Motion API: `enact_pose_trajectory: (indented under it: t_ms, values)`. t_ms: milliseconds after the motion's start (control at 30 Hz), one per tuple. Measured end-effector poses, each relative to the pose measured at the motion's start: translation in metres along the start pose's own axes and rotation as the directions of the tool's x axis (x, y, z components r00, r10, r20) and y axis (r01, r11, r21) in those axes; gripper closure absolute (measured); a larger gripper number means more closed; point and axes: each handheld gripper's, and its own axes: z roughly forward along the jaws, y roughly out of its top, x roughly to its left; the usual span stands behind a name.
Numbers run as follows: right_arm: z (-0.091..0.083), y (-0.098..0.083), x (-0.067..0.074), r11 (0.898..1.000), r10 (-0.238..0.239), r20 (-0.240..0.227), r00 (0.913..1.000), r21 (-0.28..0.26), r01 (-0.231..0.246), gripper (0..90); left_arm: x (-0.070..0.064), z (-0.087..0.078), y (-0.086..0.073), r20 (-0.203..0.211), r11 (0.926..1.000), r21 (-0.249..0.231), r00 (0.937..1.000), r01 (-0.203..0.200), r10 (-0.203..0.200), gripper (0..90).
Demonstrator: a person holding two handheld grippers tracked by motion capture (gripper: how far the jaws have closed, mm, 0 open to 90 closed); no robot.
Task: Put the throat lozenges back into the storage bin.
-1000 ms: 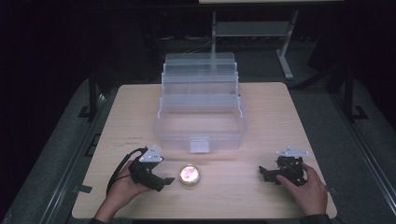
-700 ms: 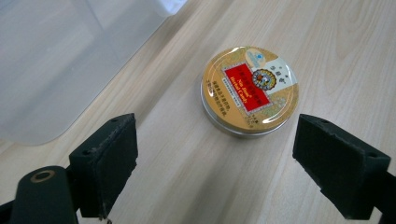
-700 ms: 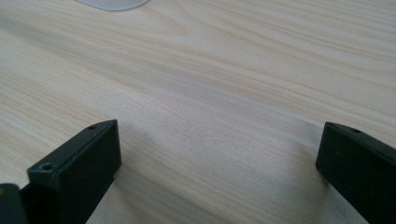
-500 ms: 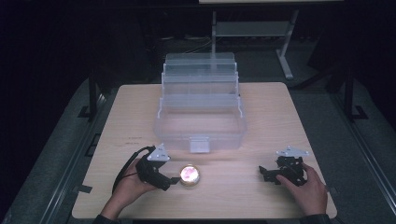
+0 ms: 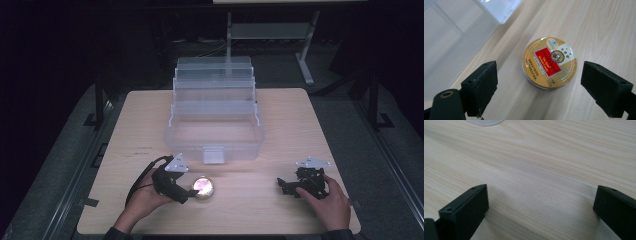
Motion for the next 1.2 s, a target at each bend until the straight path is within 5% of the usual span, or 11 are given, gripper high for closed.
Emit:
enact_pose_trajectory:
  t_ms: [1200]
  values:
    - [0.000,0.000,0.000,1.000,0.001,0.000,1.0000,0.000,-0.001,0.0,-0.006,0.031,0.024,0.038,0.9928,0.093,0.9967,-0.074,0.071,13.3]
